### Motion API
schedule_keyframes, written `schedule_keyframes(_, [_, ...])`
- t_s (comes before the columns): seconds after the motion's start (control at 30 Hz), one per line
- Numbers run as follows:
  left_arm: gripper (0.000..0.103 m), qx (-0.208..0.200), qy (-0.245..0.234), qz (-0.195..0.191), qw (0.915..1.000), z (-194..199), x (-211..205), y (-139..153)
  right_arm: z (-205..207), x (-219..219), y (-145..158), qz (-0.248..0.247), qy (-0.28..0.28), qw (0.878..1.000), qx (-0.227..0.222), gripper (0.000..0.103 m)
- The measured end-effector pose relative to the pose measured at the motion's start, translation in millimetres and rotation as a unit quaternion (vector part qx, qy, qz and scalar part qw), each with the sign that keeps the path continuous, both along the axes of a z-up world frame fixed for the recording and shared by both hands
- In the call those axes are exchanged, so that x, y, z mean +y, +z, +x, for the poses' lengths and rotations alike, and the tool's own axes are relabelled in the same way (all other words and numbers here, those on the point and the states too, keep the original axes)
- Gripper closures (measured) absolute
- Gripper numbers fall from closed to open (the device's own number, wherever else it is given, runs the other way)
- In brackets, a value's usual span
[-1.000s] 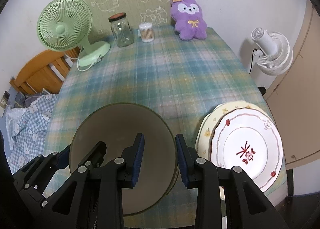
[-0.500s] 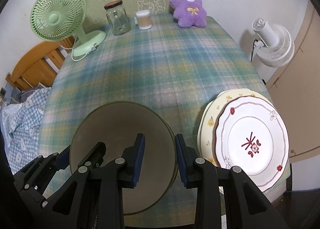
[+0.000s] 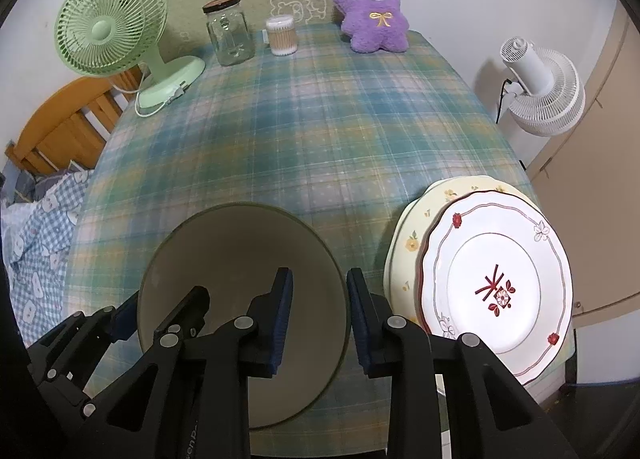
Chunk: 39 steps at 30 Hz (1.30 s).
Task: Organize plates and bowls
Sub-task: 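Lower the cream bowl into the other bowls beside the plates with both tools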
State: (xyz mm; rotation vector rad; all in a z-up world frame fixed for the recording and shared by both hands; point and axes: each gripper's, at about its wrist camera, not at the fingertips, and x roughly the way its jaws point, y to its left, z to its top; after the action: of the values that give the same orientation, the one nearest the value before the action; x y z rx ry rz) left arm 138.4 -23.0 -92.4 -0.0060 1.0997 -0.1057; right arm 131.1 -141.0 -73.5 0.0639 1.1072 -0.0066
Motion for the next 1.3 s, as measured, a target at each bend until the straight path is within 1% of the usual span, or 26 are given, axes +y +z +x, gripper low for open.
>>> schedule_keyframes(0.07, [0.065,-0.005,-0.004,-0.004,1.0,-1.3,0.6,3.6,0.2,-1.9,1.4,0.01,0.002,1.0,0.001,0.071])
schedule_keyframes(0.13, [0.06,-0.016,-0.012,-0.002,0.9998,-3.8,-0.7,9.4,0.0,-5.5,4.0,0.027,0.004,1.0,0.002,0.071])
schedule_keyframes(0.2, [0.043,-0.021,-0.023,0.002,0.9995,-6.3,-2.7,14.2,-0.4,-6.6,6.8,0.034,0.005,0.999,0.004,0.071])
schedule_keyframes(0.27, [0.034,-0.028,-0.031,-0.005,0.9991,-8.6,-1.8,18.4,-1.8,-8.6,10.5,0.047,0.011,0.999,0.003,0.067])
schedule_keyframes(0.3, [0.034,-0.035,-0.035,-0.005,0.9988,-10.8,-0.6,21.3,-3.8,-9.1,12.6,0.054,0.013,0.998,0.002,0.057])
schedule_keyframes(0.33, [0.033,-0.039,-0.037,-0.003,0.9985,-12.5,0.2,23.4,-5.6,-9.6,14.3,0.055,0.012,0.998,-0.001,0.042])
schedule_keyframes(0.4, [0.027,-0.038,-0.031,-0.006,0.9988,-13.1,4.1,24.1,-10.5,-9.9,18.9,0.052,0.011,0.999,-0.012,0.029])
schedule_keyframes(0.47, [0.027,-0.031,-0.022,-0.018,0.9991,-11.7,9.5,21.9,-12.1,-10.1,18.8,0.055,0.016,0.998,-0.013,0.028])
schedule_keyframes(0.5, [0.026,-0.027,-0.019,-0.02,0.9993,-10.6,11.4,19.7,-11.8,-10.4,16.8,0.062,0.018,0.998,-0.006,0.028])
schedule_keyframes(0.63, [0.026,-0.017,-0.011,-0.013,0.9997,-9.7,11.2,10.4,-10.1,-13.4,9.9,0.066,0.013,0.998,0.009,0.029])
schedule_keyframes(0.77, [0.026,0.004,-0.002,-0.022,0.9997,-5.4,11.9,-0.8,-7.4,-16.2,-0.1,0.071,0.004,0.997,0.018,0.029])
schedule_keyframes(1.03, [0.026,0.021,-0.01,-0.028,0.9993,2.6,9.0,-14.2,4.3,-17.1,-18.4,0.075,0.0,0.997,0.031,0.029])
schedule_keyframes(1.17, [0.026,0.03,-0.007,-0.018,0.9994,6.8,7.6,-20.4,9.8,-15.2,-25.6,0.076,0.006,0.996,0.039,0.029])
schedule_keyframes(1.2, [0.026,0.029,-0.005,-0.013,0.9995,7.9,7.0,-21.5,11.0,-14.6,-27.1,0.077,0.006,0.996,0.041,0.029])
schedule_keyframes(1.3, [0.026,0.034,-0.002,-0.007,0.9994,10.6,6.4,-25.2,15.8,-13.8,-32.5,0.079,0.006,0.996,0.049,0.036])
